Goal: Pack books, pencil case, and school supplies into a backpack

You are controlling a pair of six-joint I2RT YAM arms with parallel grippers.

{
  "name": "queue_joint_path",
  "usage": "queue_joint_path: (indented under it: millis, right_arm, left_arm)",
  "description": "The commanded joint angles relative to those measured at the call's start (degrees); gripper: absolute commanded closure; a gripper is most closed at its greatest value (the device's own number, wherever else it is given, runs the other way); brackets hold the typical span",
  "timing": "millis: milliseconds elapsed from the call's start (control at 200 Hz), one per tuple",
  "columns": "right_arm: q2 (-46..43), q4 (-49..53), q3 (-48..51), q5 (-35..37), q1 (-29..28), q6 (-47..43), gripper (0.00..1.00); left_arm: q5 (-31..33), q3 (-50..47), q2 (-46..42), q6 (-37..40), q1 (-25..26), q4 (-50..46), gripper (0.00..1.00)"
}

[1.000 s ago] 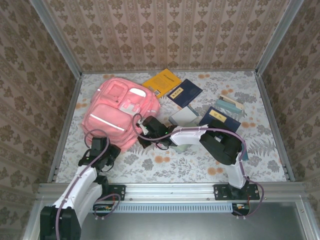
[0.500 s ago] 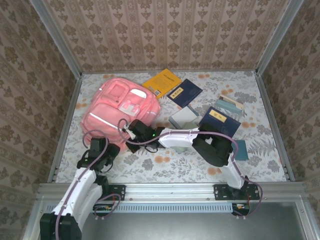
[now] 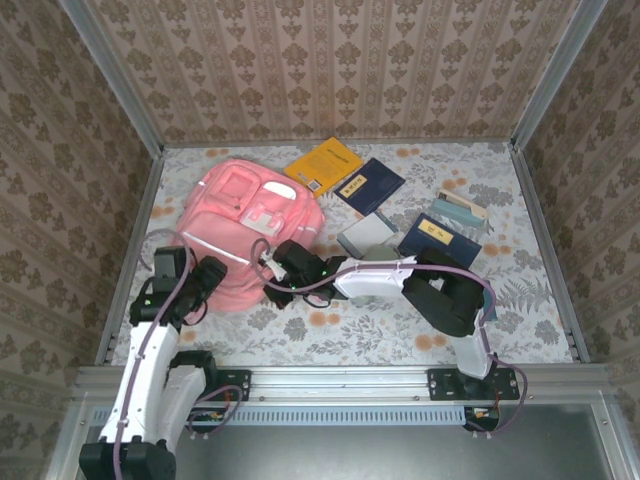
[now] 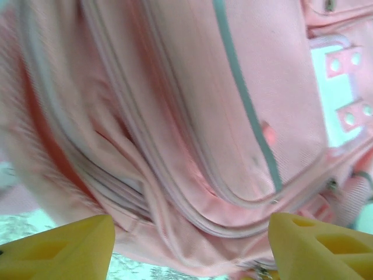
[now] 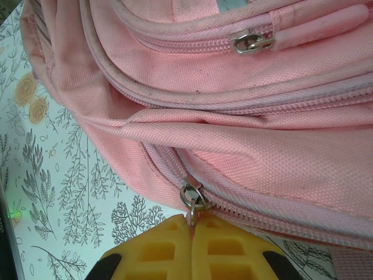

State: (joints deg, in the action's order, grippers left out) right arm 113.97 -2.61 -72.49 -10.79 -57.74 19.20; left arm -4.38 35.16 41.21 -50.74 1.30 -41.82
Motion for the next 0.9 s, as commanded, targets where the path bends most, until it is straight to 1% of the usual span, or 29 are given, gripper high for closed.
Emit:
queue_joint_path:
  millis: [0,150,275,320,375,435,455,525,580,640,705,810,890]
  right_arm:
    - [-2.81,-1.00,0.74,-0.78,0.34,-1.15,1.00]
    - [-2.79,-1.25,0.69,-0.51,0.58,-1.25,1.00]
    - [-2.96,-1.06,0.73,-0.81,0.89,-1.68,1.00]
    - [-3.08,-0.85,0.76,-0.84,0.95,-1.86,1.00]
    - [-3.23,-0.78,0.85,-0.84,1.18,-2.10,1.00]
    - [-3.14,-0.67,0.95,-0.97,1.43,-2.33,1.00]
    - [-3.08,-0.58,0.95,-0.99,1.48,-2.37,1.00]
    - [-3.19,-0.40,1.06,-1.29,1.74,-2.59,1.00]
    - [-3.37,0.03,1.01,-1.28,1.75,-3.08,1.00]
    - [-3.76,0.21,1.12,-1.30,1.75,-3.43,1.00]
    - [-4.03,0.06,1.30,-1.82,1.59,-3.55,1.00]
    - [-4.01,0.02,0.74,-2.16,0.72,-3.83,1.00]
    - [-3.67,0.06,-0.21,-2.78,0.09,-3.30,1.00]
  left_arm:
    - [2.69,1.86,3.28,7.16,-4.78,-6.60,0.30]
    - [-0.17,0.39,7.31,10.99,-11.04,-1.70,0.35]
    - [-2.32,-0.42,12.14,12.38,-13.49,3.34,0.37]
    - [-2.66,-0.52,14.02,13.10,-13.74,5.32,0.40]
    - [-3.07,-0.92,16.22,14.21,-13.83,7.99,0.49]
    - [-4.37,-1.58,18.41,14.35,-13.82,9.93,0.55]
    - [-5.11,-1.81,19.02,14.35,-13.78,10.55,0.58]
    - [-7.53,-3.13,19.62,13.71,-13.72,12.70,0.82]
    - [-8.09,-4.47,18.34,12.34,-13.66,13.74,1.00]
    - [-8.95,-5.80,15.63,10.34,-13.25,14.48,1.00]
    - [-9.78,-7.08,11.77,6.18,-11.76,14.74,1.00]
    - [-11.50,-10.91,5.27,-4.04,-6.72,19.33,1.00]
    - [-10.37,-14.16,0.18,-11.73,-2.32,22.77,1.00]
